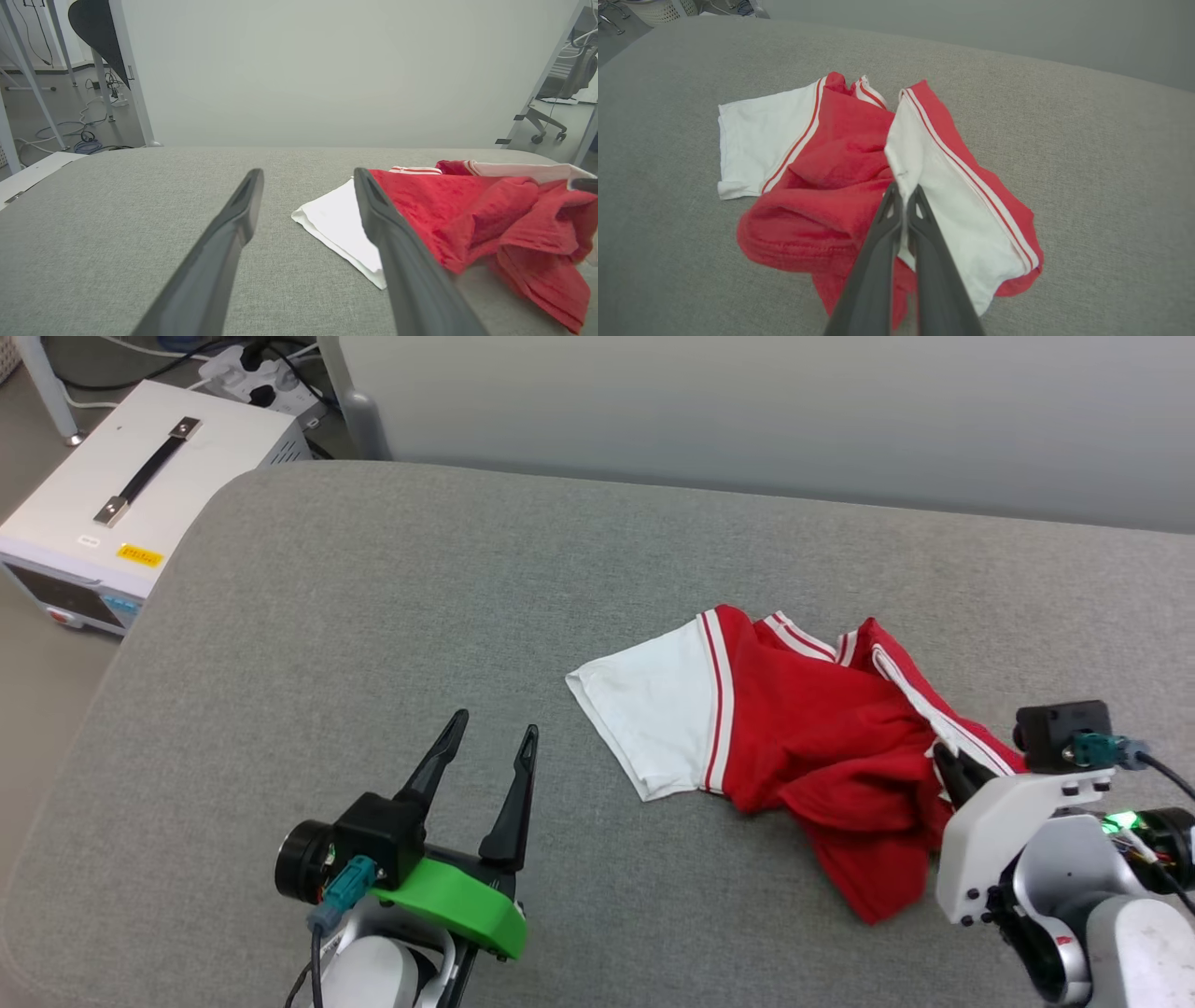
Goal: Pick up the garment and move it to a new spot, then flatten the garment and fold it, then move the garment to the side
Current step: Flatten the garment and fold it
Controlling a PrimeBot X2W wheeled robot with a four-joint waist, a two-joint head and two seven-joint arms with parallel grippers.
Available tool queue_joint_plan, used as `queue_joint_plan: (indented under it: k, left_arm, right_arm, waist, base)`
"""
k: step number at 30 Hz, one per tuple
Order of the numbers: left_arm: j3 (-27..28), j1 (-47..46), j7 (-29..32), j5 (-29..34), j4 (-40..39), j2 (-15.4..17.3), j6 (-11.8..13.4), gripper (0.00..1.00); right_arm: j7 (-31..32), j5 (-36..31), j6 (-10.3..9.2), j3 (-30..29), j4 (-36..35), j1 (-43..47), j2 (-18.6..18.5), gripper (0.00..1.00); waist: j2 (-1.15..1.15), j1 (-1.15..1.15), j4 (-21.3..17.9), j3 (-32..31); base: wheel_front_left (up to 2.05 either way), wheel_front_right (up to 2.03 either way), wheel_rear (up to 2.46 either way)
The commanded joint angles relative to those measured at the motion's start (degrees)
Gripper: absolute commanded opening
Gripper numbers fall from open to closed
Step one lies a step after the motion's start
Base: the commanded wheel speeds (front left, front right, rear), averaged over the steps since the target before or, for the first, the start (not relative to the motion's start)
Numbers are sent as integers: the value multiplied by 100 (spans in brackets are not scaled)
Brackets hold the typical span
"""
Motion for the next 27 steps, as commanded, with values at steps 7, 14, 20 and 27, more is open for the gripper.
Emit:
queue_joint_plan:
  k: [7, 14, 20, 27]
  left_arm:
    - [-68, 49, -34, 13, -60, 13, -16, 100]
    - [-134, -120, -34, 10, -95, 58, -16, 100]
    - [-140, -268, -34, 4, -109, 58, -16, 100]
    - [-189, -403, -34, -12, -55, 21, -16, 100]
  right_arm:
    - [659, 377, -3, -805, -484, -237, -539, 0]
    - [1281, 1009, -3, -1406, 231, -740, -1584, 0]
    - [1613, 1249, -3, -1924, 1121, -1137, -1914, 0]
    - [733, 312, -3, -2345, 2100, -1714, -2097, 100]
  waist:
    - [0, 0, -273, 54]
    - [0, 0, -228, 438]
    - [0, 0, -86, 738]
    - [0, 0, 27, 880]
  base:
    - [0, 0, 0]
    - [0, 0, 0]
    - [0, 0, 0]
    - [0, 0, 0]
